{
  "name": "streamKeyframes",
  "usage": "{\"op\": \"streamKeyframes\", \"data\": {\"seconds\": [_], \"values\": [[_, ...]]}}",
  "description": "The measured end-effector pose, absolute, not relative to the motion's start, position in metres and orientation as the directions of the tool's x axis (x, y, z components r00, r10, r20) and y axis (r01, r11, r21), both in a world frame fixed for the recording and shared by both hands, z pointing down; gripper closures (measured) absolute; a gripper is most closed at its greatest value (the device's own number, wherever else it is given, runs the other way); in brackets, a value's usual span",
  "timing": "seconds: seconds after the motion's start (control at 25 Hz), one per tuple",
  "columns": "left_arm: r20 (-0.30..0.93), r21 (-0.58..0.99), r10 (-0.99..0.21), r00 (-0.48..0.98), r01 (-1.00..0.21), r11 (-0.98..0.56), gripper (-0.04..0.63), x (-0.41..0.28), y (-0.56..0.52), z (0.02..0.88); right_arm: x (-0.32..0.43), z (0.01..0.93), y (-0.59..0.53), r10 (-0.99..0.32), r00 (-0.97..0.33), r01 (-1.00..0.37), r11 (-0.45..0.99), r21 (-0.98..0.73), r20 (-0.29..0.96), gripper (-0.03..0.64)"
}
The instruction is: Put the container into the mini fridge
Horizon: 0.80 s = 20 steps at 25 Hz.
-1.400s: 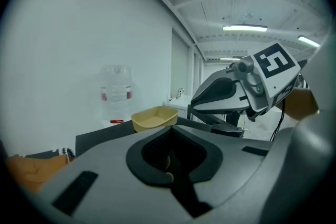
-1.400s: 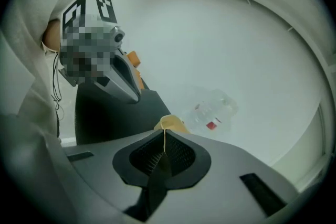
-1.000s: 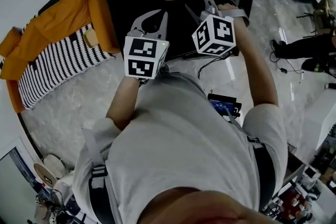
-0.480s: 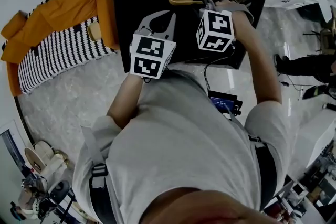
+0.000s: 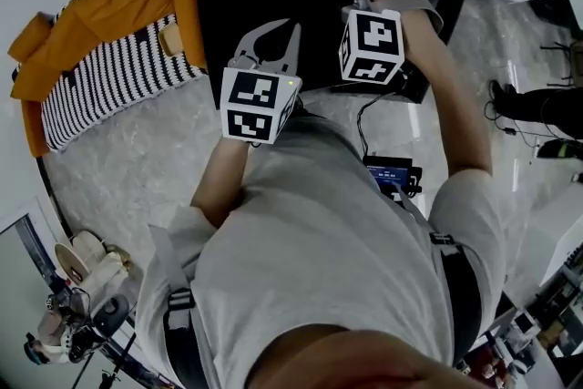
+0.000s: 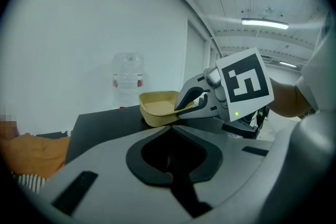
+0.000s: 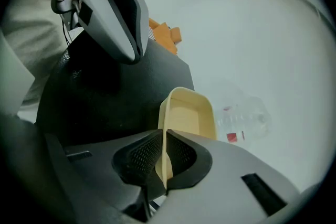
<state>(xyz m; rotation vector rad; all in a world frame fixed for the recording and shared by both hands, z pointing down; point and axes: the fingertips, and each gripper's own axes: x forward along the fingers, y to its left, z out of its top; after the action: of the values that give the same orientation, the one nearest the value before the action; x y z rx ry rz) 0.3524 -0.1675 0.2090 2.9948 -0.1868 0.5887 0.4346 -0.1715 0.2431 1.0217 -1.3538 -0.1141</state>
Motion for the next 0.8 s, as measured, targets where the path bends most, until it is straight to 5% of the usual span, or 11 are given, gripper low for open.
{"op": "streamKeyframes", "data": {"seconds": [0.36,0.8], "values": [[0.371,0.060,-0.183,0.911,-0.220,-0.974,0.583,0.302,-0.138,0.207,0.398,0.237,-0.153,-0.625,0.218,-0.477,0.602,0.641,0.749,0.563],[0.297,0.084,-0.373,0.879,-0.414,-0.907,0.583,0.160,-0.106,0.191,0.257,0.215,-0.113,-0.626,0.169,-0.366,0.677,0.638,0.761,0.565]]}}
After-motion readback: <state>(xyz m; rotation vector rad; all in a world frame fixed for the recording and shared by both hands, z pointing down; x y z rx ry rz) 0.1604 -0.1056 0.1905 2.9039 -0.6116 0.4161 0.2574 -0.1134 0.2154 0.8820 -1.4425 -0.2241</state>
